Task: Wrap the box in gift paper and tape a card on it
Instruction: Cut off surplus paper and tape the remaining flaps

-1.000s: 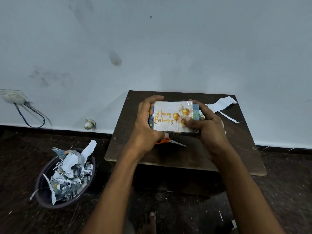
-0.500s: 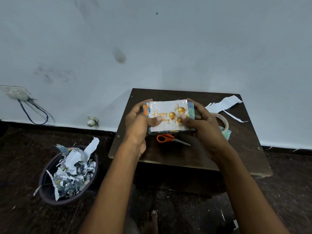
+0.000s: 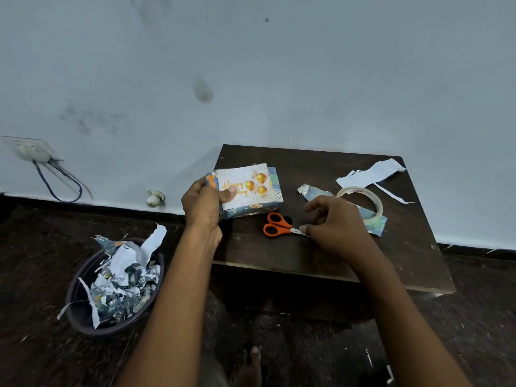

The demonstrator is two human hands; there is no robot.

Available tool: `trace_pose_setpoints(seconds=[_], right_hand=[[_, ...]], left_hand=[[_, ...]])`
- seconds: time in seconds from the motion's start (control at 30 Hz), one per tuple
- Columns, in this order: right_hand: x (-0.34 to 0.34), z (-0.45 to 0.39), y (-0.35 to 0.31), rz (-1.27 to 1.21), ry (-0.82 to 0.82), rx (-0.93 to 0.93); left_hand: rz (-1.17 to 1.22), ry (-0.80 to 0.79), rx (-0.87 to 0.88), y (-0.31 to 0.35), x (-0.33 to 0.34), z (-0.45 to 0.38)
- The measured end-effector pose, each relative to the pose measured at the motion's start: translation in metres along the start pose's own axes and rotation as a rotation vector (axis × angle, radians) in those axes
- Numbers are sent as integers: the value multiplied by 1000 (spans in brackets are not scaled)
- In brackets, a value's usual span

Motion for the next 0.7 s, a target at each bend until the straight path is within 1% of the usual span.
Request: trace_pose_setpoints(seconds=[0.07, 0.13, 0.2, 0.3, 0.37, 0.4, 0.53, 0.6, 0.7], right_hand=[[-2, -1, 2, 60, 31, -9], [-11, -3, 4, 95, 102, -15], [-20, -4, 5, 71, 152, -26], [-13, -2, -1, 26, 112, -67], [-4, -3, -5, 40, 85, -97], [-2, -4, -7, 58, 97, -109], [-21, -11, 1, 197, 285, -90], [-28, -12, 6, 228, 311, -75], [-22, -14, 9, 151, 211, -53]], left_hand=[[6, 6, -4, -2, 0, -5], [-11, 29, 15, -2, -2, -8], [-35, 50, 57, 1, -3, -9], [-3, 48, 60, 3, -4, -11], [13, 63, 47, 1, -4, -13], [13, 74, 48, 2, -5, -13], [37, 93, 89, 7, -7, -10], [36, 150, 148, 13, -13, -8], [-49, 289, 336, 30, -24, 6]])
Point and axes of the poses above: each hand's wrist, its own z-axis away from the middle knuckle, its own x-axis out of the palm, y = z × x, the point moved 8 cm from there along -z, towards the middle knuckle, and after that the axes turned 6 degrees about y, right-handed, at the moved point
